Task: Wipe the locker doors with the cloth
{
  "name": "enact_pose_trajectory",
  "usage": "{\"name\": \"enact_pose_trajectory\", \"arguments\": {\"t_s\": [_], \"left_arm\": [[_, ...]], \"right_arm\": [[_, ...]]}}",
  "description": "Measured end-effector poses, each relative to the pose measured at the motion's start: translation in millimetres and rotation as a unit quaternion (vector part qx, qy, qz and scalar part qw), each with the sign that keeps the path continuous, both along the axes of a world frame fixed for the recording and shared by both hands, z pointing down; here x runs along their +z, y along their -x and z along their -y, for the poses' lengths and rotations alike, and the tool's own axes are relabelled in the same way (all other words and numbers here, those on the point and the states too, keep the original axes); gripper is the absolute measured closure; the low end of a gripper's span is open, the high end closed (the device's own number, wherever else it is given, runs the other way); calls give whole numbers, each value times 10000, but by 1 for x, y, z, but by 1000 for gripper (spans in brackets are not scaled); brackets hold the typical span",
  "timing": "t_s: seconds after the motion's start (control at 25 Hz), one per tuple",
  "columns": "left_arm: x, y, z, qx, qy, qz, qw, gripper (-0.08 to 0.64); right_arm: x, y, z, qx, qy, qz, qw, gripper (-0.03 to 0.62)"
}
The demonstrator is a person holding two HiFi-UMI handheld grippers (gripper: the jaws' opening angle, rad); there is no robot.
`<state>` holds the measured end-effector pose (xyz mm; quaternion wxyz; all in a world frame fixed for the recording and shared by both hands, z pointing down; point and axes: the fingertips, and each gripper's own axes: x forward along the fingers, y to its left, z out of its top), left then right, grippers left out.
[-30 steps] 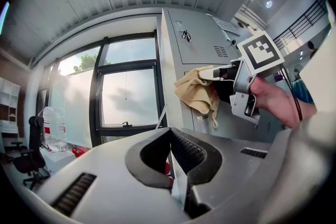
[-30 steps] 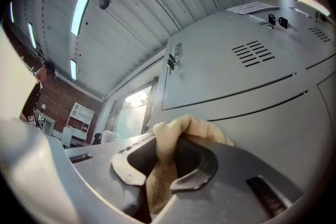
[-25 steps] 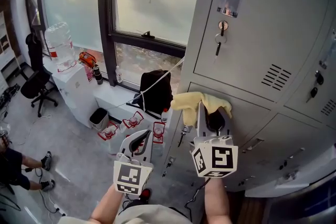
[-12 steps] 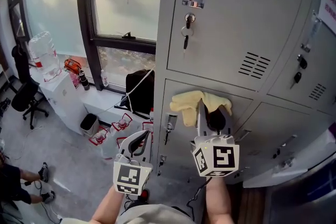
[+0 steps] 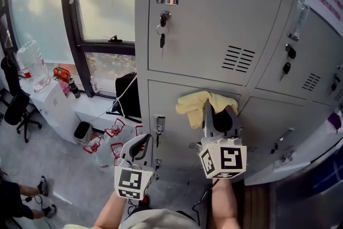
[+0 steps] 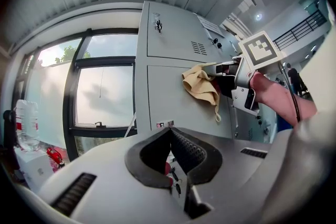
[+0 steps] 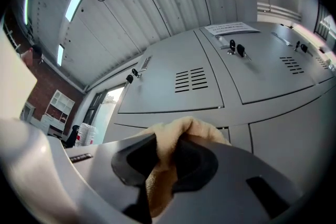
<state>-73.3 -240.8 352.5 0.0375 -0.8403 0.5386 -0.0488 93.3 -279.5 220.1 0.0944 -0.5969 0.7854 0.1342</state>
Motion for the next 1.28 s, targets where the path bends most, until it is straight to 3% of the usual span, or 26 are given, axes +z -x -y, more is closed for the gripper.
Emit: {"name": "enact_pose_trajectory", "arguments": {"t_s": [0.64, 1.04, 1.28], "left_arm": [[3, -15, -1, 177, 58, 13, 9998, 538], [1, -10, -6, 125, 49, 15, 9999, 538], [8, -6, -9, 91, 111, 47, 9999, 538]], "right_arm": [[-3, -55, -9, 523, -41, 231, 9984, 523], [-3, -42, -26, 297, -195, 172, 9992, 523], [26, -19, -60, 69, -155, -240, 9996, 523]]}}
